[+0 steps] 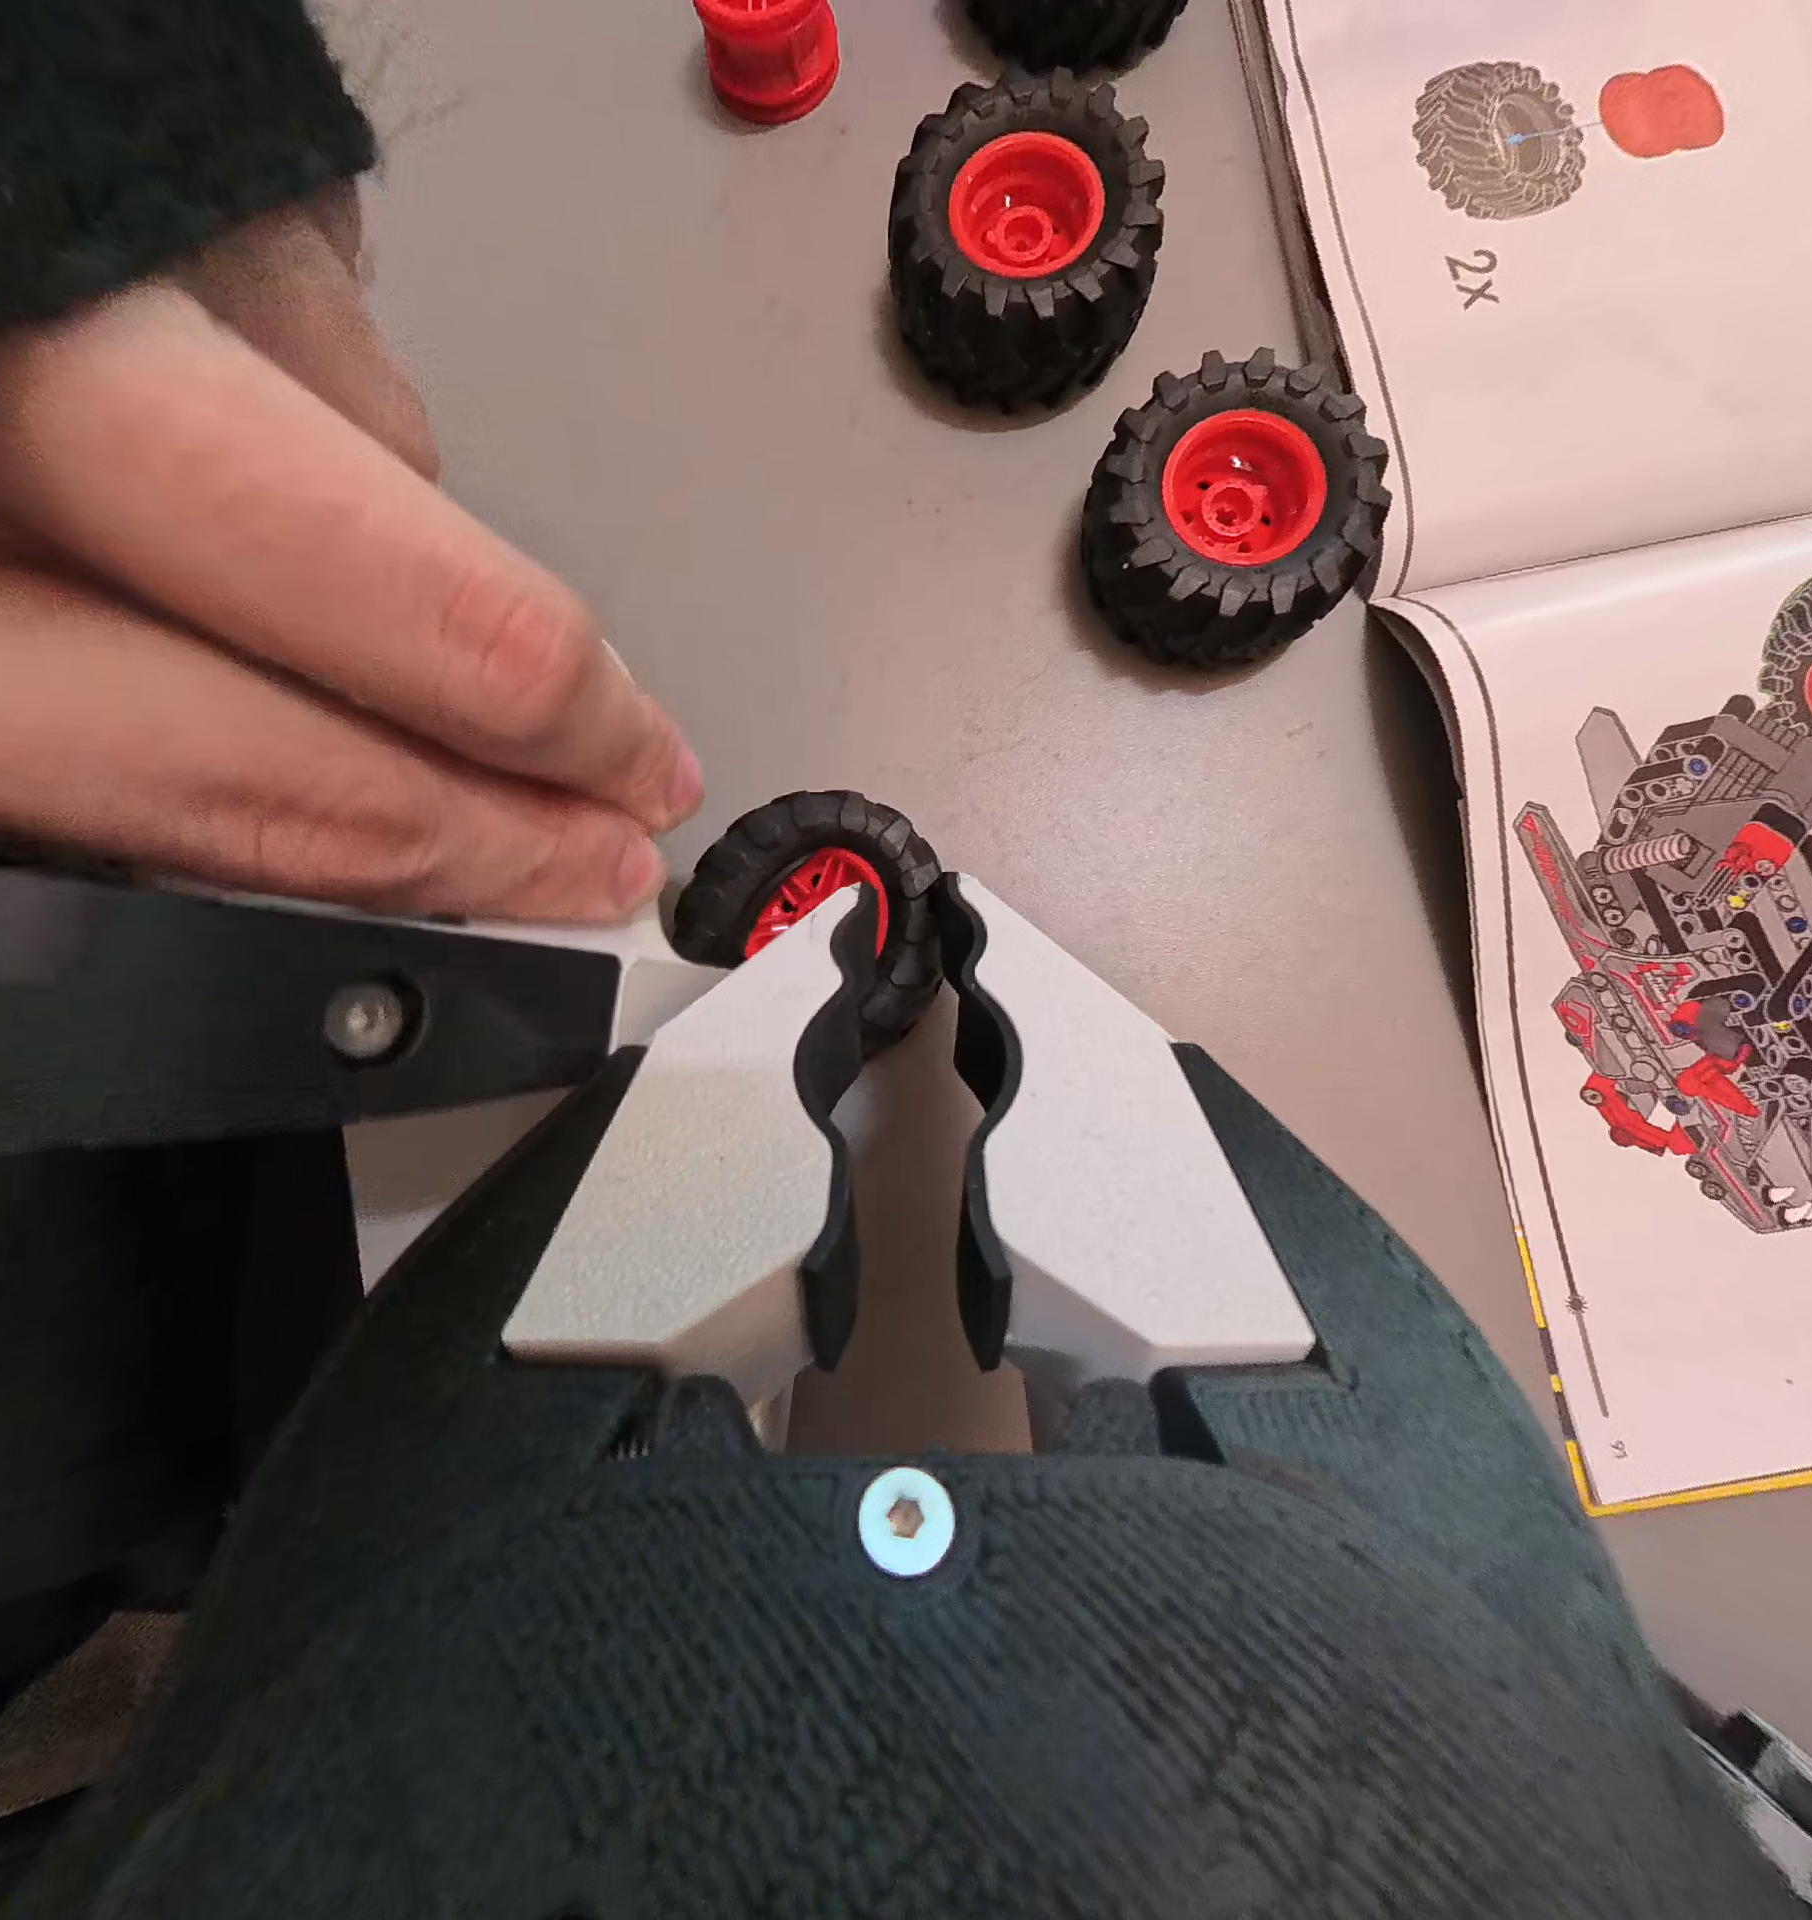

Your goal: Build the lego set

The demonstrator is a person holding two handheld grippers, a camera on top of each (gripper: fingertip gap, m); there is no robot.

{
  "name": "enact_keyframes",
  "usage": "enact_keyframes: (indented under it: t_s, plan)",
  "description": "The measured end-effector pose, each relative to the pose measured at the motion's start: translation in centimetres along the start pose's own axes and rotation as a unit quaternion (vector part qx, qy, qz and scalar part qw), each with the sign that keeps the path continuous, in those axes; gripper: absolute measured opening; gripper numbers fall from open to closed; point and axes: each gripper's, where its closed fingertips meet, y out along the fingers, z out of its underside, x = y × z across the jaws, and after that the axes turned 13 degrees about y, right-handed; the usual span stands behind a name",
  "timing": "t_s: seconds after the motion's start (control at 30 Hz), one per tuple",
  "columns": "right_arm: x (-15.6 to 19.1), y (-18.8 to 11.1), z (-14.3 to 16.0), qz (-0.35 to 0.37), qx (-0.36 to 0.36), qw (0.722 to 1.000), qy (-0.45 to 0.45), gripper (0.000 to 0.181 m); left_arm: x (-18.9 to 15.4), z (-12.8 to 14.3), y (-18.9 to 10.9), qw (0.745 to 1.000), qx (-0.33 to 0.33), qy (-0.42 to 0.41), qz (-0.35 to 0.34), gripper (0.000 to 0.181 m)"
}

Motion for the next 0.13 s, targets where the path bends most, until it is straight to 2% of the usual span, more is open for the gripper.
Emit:
enact_keyframes:
  t_s: [0.03,0.13]
  plan:
    - [-0.02,0.0,0.03,-0.002,-0.001,1.0,0.0,0.01,0.01,-0.01,0.06,1.0,0.009,0.003,0.005,0.0]
    - [-0.04,0.01,0.0,-0.002,-0.003,1.0,0.001,0.01,0.06,-0.03,0.16,1.0,0.004,-0.008,0.003,0.0]
